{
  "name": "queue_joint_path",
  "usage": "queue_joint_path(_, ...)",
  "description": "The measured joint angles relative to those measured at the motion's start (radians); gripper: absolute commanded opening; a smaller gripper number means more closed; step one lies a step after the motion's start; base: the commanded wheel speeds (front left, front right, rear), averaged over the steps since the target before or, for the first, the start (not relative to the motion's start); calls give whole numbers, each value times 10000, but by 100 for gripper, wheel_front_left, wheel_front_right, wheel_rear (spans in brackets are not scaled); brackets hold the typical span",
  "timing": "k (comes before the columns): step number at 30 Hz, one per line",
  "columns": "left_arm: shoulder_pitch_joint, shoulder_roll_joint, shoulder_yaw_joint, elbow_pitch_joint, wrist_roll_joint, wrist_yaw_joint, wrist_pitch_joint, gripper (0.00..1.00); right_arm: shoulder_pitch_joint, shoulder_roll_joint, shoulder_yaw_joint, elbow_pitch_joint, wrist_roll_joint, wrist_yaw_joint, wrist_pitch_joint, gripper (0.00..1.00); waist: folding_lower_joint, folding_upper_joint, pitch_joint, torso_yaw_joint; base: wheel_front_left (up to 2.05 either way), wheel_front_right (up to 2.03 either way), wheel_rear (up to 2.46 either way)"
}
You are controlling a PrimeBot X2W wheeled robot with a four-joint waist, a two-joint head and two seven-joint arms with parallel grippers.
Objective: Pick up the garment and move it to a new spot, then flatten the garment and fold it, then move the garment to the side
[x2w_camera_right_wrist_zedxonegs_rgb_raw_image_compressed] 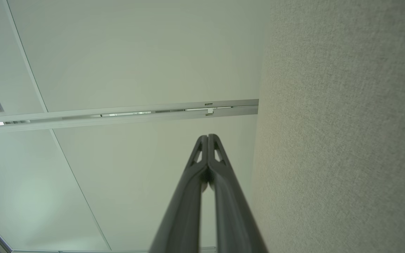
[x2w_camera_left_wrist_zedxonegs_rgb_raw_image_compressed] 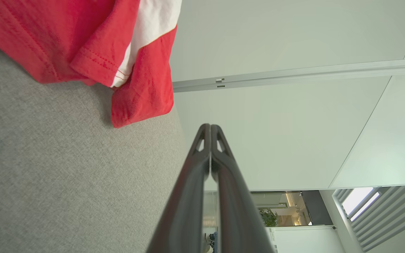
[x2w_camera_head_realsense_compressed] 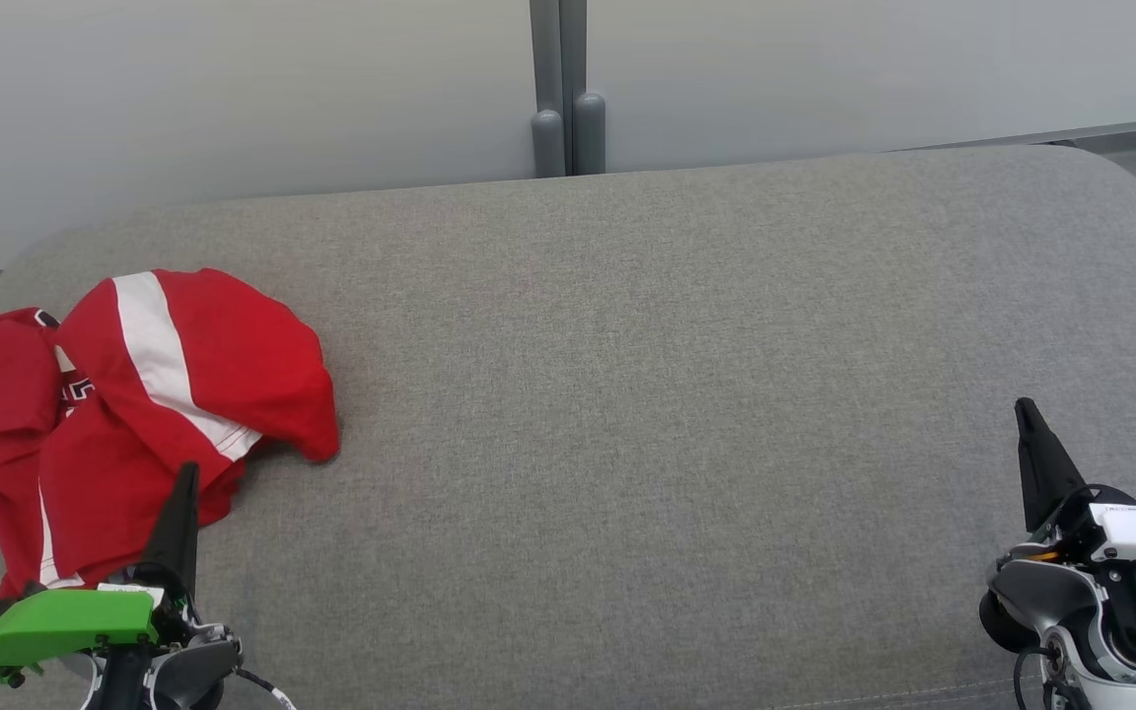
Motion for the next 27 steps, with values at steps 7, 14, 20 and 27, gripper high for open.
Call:
queue_joint_path(7,0,0,0,0,0,0,0,0,0,0,-2,0,-42,0,15,0,0,0,0,0,0,0,0)
queue_joint_path(14,0,0,0,0,0,0,0,0,0,2,-4,0,-54,0,42,0,0,0,0,0,0,0,0)
queue_joint_path(20,0,0,0,-2,0,0,0,0,0,6,-8,0,-54,0,42,0,0,0,0,0,0,0,0)
queue_joint_path(27,0,0,0,-2,0,0,0,0,0,12,-8,0,-54,0,42,0,0,0,0,0,0,0,0)
